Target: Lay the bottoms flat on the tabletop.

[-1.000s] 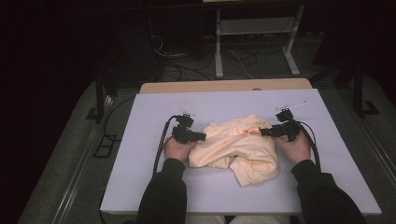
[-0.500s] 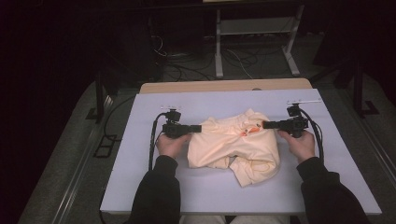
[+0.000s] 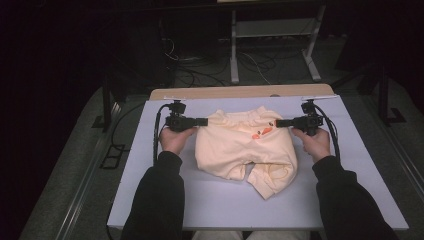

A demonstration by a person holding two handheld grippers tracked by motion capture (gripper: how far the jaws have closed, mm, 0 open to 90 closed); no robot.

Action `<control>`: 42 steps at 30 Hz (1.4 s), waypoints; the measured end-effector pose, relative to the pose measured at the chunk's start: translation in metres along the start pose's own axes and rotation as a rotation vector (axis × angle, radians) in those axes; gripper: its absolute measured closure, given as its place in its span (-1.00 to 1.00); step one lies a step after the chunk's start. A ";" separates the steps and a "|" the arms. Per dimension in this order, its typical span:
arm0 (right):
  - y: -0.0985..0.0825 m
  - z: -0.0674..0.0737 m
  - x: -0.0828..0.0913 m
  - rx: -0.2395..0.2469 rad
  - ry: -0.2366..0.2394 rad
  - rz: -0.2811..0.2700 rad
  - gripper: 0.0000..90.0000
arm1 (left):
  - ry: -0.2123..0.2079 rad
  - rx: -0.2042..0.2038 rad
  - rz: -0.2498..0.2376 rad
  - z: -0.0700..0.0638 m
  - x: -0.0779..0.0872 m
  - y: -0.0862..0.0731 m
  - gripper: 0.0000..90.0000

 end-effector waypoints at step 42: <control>0.071 -0.001 -0.010 0.013 -0.094 -0.039 0.80 | 0.127 -0.072 -0.053 0.018 -0.010 0.072 0.88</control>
Point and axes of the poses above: each handheld gripper's, and its own axes: x roughly backward along the jaws, y roughly out of its top, z roughly to its left, the point moved 10 cm from there along -x, roughly forward along the jaws, and after that the axes turned 2 degrees about -y, right-handed, at the moved point
